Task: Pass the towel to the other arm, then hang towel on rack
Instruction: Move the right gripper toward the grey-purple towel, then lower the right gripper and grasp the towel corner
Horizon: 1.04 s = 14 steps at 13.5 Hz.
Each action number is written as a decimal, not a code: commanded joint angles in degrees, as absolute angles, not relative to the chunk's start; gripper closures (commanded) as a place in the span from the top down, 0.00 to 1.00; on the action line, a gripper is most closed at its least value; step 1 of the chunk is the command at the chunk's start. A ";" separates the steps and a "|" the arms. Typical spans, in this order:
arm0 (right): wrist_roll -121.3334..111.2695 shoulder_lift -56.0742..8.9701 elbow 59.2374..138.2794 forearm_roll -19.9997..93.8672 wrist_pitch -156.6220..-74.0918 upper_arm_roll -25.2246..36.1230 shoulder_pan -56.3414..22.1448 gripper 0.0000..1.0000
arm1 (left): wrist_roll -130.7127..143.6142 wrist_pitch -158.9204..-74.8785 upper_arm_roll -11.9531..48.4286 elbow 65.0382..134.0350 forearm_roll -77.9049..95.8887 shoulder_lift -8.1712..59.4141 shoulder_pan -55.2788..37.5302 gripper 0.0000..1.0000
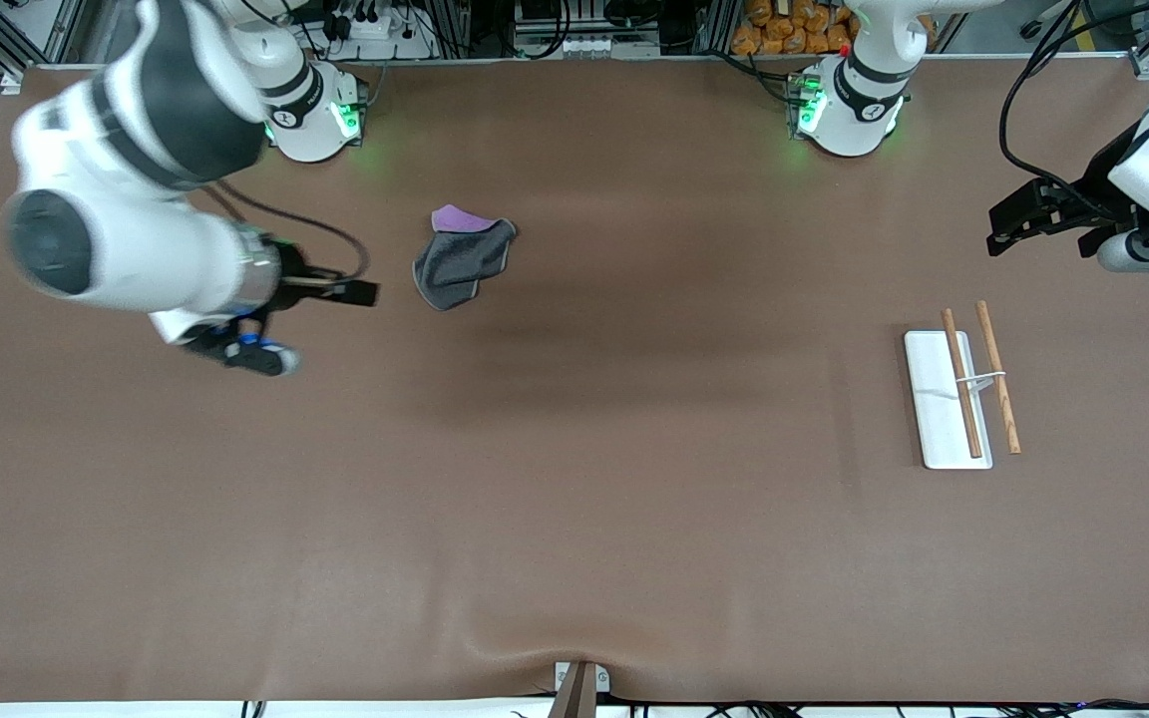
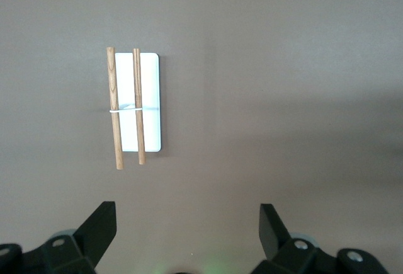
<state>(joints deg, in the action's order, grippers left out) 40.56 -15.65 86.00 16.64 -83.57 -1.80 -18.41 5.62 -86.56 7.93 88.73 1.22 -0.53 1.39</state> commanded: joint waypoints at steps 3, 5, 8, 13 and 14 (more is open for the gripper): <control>48.86 -14.77 94.02 17.31 -83.58 -1.14 -18.90 1.00 | 4.57 -88.24 8.00 90.00 1.32 -0.79 1.58 1.00; 52.27 -13.02 100.07 17.23 -87.68 -1.14 -19.16 1.00 | 4.57 -89.29 8.00 91.13 1.32 -0.79 1.58 1.00; 54.84 -10.81 108.18 17.40 -94.91 -1.32 -19.86 1.00 | 4.48 -91.05 8.00 93.07 1.32 -0.79 2.02 1.00; 55.55 -7.20 123.47 20.02 -111.25 -1.50 -23.11 1.00 | 4.31 -91.32 8.00 94.48 1.32 0.43 2.37 1.00; 55.46 -7.47 124.01 22.39 -111.88 -1.41 -23.03 1.00 | 4.31 -91.32 8.00 94.57 1.32 0.87 2.37 1.00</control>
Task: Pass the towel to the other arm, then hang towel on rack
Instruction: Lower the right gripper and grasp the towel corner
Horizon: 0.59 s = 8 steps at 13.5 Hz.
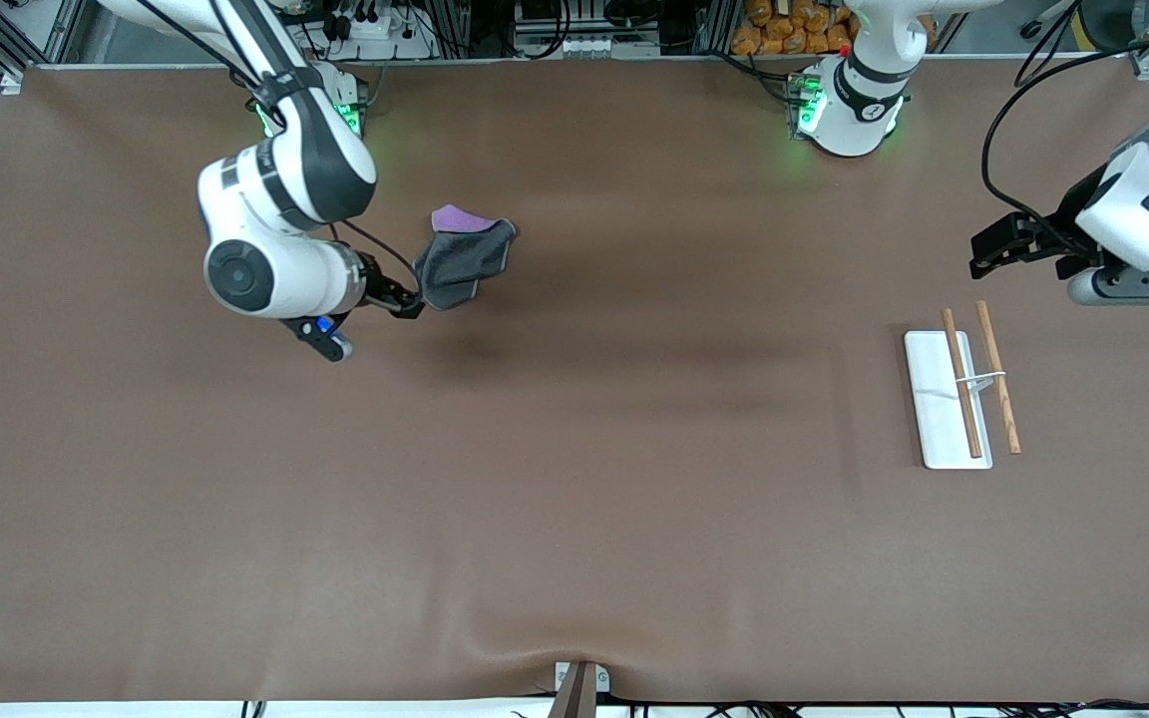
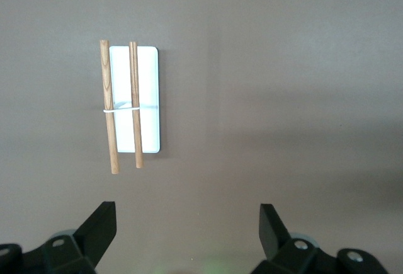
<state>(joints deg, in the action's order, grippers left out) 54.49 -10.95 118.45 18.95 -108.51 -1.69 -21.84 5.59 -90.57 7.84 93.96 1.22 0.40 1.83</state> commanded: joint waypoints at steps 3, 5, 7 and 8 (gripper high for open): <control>54.58 -8.87 127.95 23.47 -117.04 -1.41 -23.20 1.00 | 4.31 -91.58 8.00 94.48 1.32 2.81 2.72 1.00; 54.58 -10.71 130.86 23.73 -123.46 -1.49 -24.69 1.00 | 4.22 -91.93 8.00 94.48 1.32 3.51 2.81 1.00; 54.58 -12.65 130.78 25.74 -125.06 -1.41 -24.61 1.00 | 4.22 -92.46 8.00 94.48 1.32 3.78 2.72 1.00; 54.58 -12.74 130.78 25.75 -126.29 -1.41 -24.44 1.00 | 4.22 -93.07 8.00 94.57 1.32 4.04 2.81 1.00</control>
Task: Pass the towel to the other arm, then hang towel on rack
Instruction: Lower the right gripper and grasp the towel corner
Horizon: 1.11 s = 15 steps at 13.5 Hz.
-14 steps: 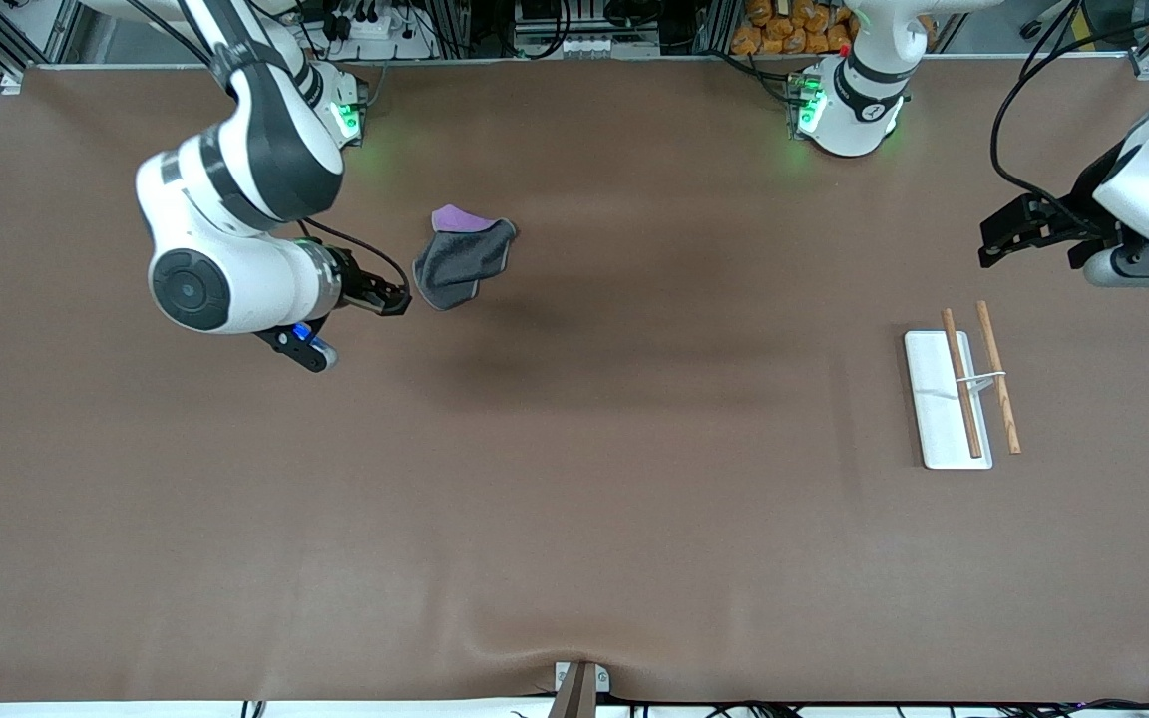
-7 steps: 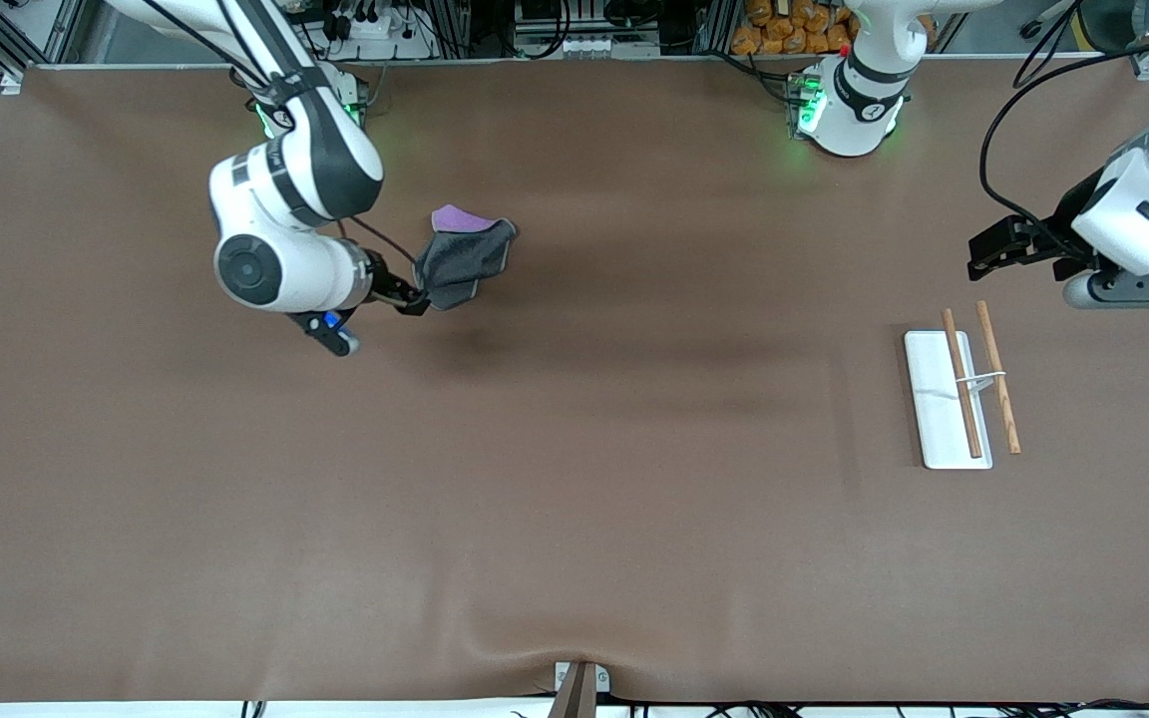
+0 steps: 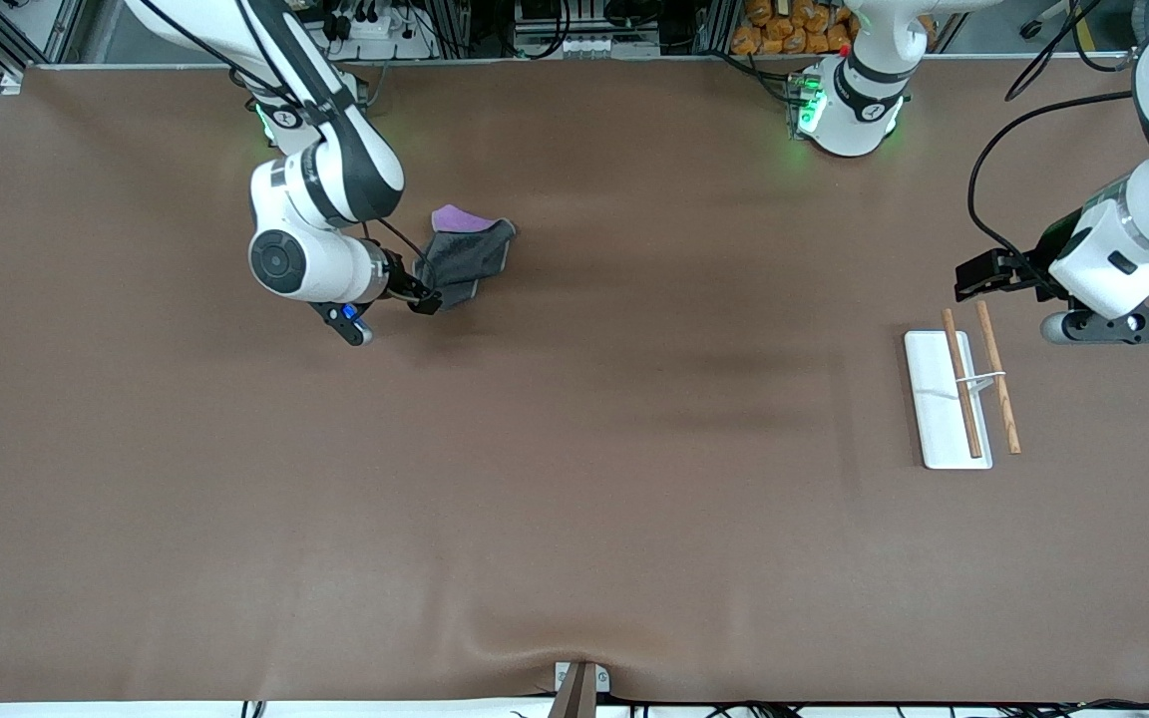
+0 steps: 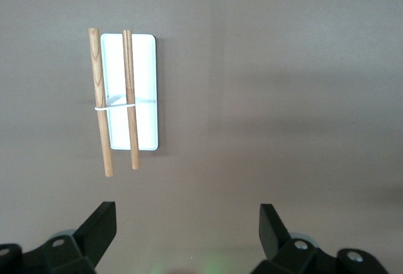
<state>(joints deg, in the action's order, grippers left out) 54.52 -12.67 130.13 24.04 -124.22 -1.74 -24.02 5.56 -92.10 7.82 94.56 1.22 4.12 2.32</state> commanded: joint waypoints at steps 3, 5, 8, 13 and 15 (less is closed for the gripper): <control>54.58 -14.85 130.61 25.84 -128.58 -1.32 -22.42 0.99 | 4.22 -93.60 8.00 94.66 1.32 4.83 2.72 1.00; 54.49 -15.73 130.52 25.75 -129.02 -1.23 -21.36 0.90 | 4.22 -94.13 8.00 95.53 1.32 4.83 2.73 1.00; 54.49 -17.66 130.43 25.75 -131.30 -1.32 -21.88 0.89 | 4.22 -94.48 8.00 95.71 1.32 4.83 2.99 1.00; 54.49 -19.95 130.60 25.84 -132.81 -1.41 -23.64 0.89 | 4.13 -94.57 8.00 95.80 1.32 4.92 3.25 1.00; 54.58 -19.95 130.69 25.93 -132.45 -1.49 -24.26 0.86 | 4.13 -94.66 7.91 95.80 1.32 5.18 3.16 1.00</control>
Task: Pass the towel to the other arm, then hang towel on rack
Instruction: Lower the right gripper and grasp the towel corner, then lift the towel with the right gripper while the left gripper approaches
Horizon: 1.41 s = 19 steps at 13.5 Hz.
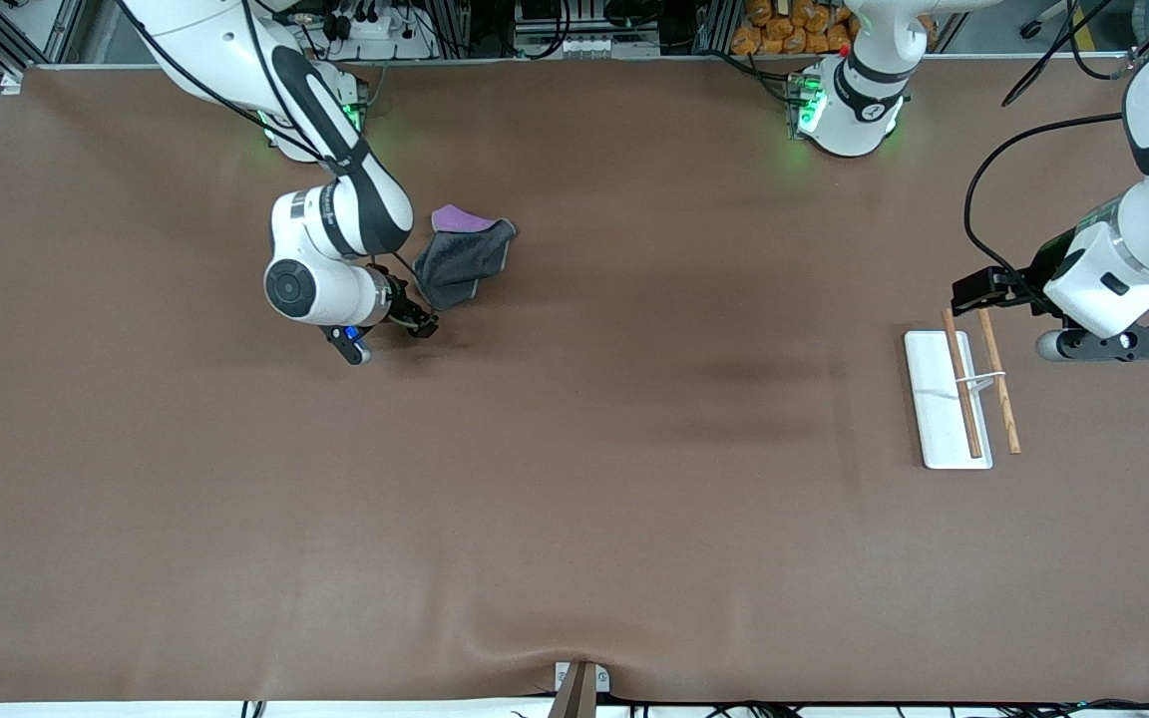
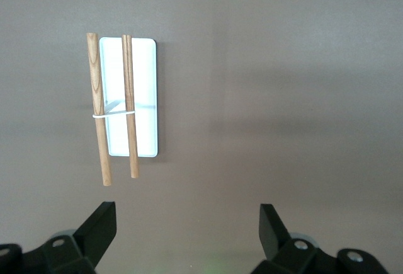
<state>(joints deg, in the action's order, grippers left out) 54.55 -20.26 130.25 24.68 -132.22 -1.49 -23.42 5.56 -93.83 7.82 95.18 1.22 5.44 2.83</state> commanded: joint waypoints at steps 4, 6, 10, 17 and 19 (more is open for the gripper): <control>54.49 -20.74 130.61 25.93 -132.54 -1.49 -25.93 0.61 | 4.13 -94.66 7.91 95.80 1.32 5.62 3.60 1.00; 53.97 -21.00 130.69 25.84 -132.45 -1.41 -25.93 0.58 | 4.13 -94.75 7.82 95.89 1.32 5.97 3.60 1.00; 52.12 -21.27 130.69 25.93 -132.36 -1.41 -25.93 0.25 | 4.13 -94.75 7.91 95.89 1.32 6.06 3.60 1.00; 52.99 -18.64 124.30 26.01 -115.97 -1.32 -22.33 0.00 | 4.13 -94.83 7.91 95.71 1.32 6.24 3.69 1.00; 55.35 -17.93 117.72 27.50 -105.96 -1.14 -20.84 0.00 | 4.13 -94.83 7.91 95.54 1.32 6.15 3.60 1.00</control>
